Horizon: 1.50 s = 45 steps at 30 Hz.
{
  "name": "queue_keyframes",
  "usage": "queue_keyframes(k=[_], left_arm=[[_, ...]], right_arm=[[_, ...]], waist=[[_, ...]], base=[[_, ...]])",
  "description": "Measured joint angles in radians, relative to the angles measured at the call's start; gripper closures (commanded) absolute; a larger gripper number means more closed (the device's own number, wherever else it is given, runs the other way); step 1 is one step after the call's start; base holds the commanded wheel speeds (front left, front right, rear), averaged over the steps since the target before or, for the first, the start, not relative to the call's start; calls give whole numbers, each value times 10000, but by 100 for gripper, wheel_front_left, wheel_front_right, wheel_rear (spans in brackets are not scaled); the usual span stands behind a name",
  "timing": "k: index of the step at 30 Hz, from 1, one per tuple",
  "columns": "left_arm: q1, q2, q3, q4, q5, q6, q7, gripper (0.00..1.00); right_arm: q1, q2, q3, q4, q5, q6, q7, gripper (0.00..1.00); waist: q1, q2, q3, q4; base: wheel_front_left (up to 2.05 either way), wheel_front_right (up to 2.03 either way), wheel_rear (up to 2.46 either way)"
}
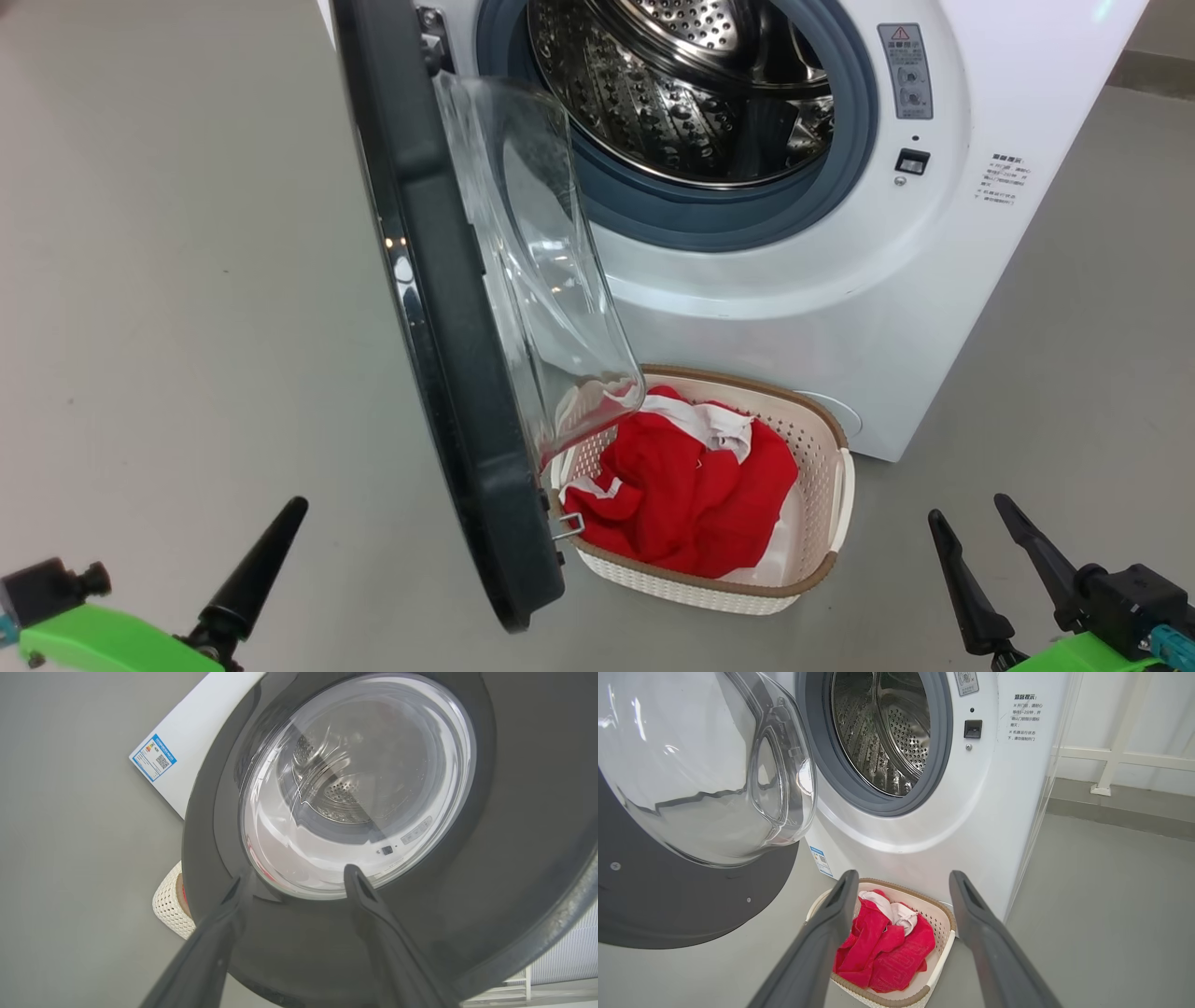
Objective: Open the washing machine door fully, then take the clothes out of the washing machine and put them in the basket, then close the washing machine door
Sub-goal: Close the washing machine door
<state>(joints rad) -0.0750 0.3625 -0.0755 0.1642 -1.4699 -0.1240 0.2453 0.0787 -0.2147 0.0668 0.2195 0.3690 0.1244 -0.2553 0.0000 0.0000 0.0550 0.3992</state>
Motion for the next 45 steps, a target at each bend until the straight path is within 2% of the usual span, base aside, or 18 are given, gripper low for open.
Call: queue_keyframes(k=[10,16,21,25,32,39,45], left_arm=[[179,10,-1014,209,771,0,-2339,0],[184,201,-2249,803,1720,-2,-4358,0],[181,251,-2594,1350,2466,-2,-4932,0],[179,-73,-1952,1517,3701,-2,-4949,0],[254,-947,-426,1252,6803,-6,-4949,0],[594,-1572,518,907,10065,-12,-4949,0],[842,-2105,1208,577,12201,-12,-4949,0]], right_arm=[[-3,2,-148,-2,0,0,0,0],[-3,4,-199,-4,0,0,0,0],[-3,6,-199,-8,0,0,0,0],[-2,8,-201,-12,0,0,0,0],[-1,6,-201,-13,0,0,0,0],[1,4,-244,-25,0,0,0,0],[2,4,-286,-48,0,0,0,0]], waist=[[0,0,20,-64],[0,0,23,-70],[0,0,-7,-70],[0,0,-62,-50],[0,0,-151,-54],[0,0,-235,-84],[0,0,-296,-107]], base=[[0,0,0],[0,0,0],[0,0,0],[0,0,0],[0,0,0],[0,0,0],[0,0,0]])
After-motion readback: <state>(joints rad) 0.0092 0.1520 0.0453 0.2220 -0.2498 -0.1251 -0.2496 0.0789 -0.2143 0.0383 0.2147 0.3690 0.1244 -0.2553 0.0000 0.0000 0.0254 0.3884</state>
